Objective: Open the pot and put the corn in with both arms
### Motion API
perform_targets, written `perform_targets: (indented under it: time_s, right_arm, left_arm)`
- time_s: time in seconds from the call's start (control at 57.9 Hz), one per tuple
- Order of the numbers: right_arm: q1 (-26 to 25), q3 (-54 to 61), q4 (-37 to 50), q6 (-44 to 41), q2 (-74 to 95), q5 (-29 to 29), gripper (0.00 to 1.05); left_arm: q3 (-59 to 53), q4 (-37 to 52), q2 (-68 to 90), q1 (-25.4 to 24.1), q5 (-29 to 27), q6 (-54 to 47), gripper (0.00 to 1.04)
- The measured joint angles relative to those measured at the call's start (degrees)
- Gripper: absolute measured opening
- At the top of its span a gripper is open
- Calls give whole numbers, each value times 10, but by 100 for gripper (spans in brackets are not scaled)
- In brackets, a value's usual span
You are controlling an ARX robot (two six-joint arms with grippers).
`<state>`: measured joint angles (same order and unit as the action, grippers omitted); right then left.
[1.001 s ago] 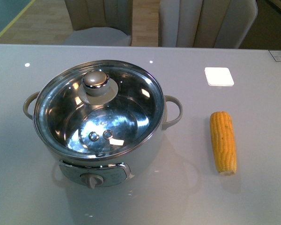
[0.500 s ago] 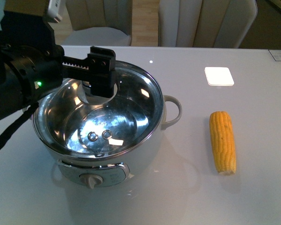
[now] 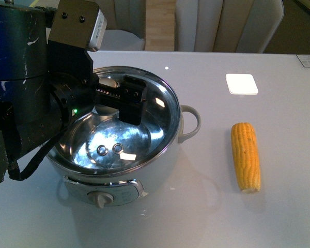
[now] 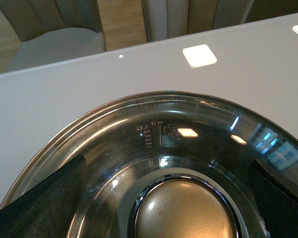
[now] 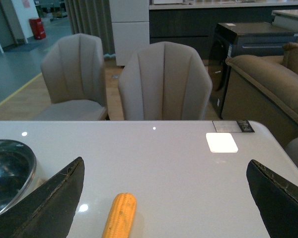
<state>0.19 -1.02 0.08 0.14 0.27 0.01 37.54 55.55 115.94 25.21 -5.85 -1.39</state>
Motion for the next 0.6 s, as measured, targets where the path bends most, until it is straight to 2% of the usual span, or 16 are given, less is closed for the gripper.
perform_targets:
  time_s: [0.466,0.5,0.604]
  right_arm:
    - [0,0,0,0,0,0,96]
    - [0,0,0,0,0,0,96]
    - [0,0,0,0,0,0,96]
  left_arm:
    - [22,-11,27,3,1,31,98]
    - [22,-12,27,4,1,31,96]
    - [23,-13,28,6,3,35,84]
